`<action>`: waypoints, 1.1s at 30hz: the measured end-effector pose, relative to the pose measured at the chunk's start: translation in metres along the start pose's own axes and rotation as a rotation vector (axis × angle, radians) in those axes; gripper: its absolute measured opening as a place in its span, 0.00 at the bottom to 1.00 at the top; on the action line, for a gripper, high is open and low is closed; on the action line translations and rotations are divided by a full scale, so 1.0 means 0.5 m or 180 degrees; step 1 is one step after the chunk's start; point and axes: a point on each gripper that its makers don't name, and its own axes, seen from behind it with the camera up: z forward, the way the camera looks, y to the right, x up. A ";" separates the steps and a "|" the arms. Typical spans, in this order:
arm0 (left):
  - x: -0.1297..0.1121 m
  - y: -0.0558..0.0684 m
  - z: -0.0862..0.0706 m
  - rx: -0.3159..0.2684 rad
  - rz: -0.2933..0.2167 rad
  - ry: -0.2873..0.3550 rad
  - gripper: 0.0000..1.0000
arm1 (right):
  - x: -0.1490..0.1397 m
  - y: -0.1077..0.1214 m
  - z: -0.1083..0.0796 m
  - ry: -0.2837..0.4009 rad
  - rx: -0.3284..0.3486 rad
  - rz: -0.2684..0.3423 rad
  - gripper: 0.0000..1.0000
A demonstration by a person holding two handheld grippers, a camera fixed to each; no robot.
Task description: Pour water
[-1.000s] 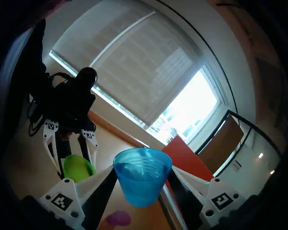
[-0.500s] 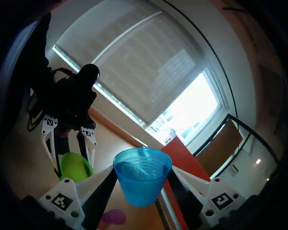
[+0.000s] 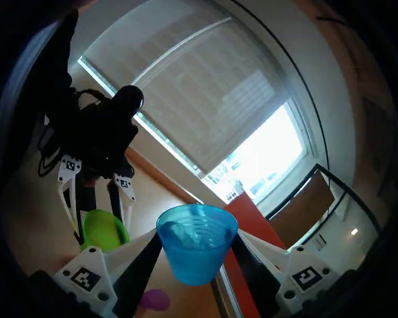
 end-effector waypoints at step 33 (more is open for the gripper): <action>0.005 0.000 -0.003 0.0004 0.0020 0.0013 0.86 | 0.018 -0.004 0.013 -0.0033 0.0023 -0.0399 0.89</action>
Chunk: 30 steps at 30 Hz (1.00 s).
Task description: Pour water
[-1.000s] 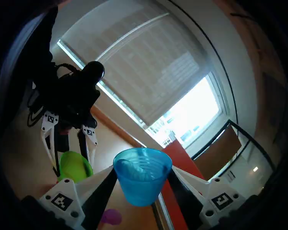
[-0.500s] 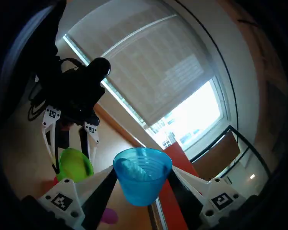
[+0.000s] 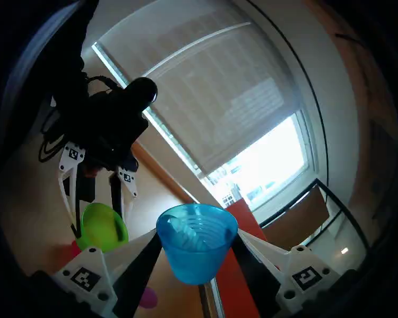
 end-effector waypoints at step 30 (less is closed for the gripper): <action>-0.003 0.001 0.002 -0.0004 0.0013 -0.0008 0.86 | 0.002 -0.004 0.006 -0.0054 0.0010 -0.0304 0.89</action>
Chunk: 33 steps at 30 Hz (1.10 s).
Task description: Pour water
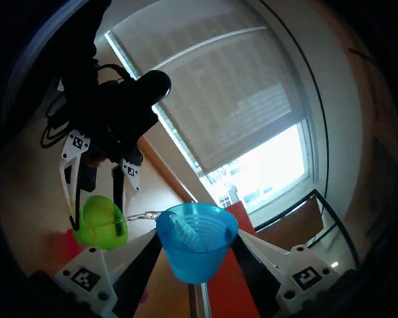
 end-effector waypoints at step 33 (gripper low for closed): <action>0.004 0.000 0.002 -0.0003 0.0027 0.0002 0.86 | 0.009 0.014 -0.004 0.0013 -0.0070 -0.0121 0.89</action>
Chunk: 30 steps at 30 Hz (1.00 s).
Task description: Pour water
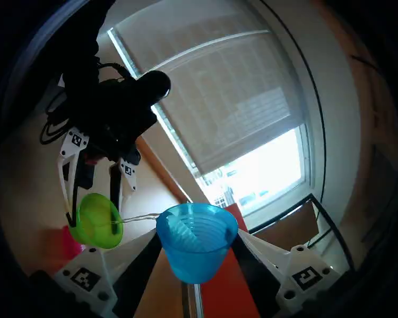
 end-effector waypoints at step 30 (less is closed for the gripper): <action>0.000 0.000 0.000 0.0001 0.0014 -0.0003 0.86 | -0.001 0.006 0.003 -0.0027 -0.0036 -0.0150 0.89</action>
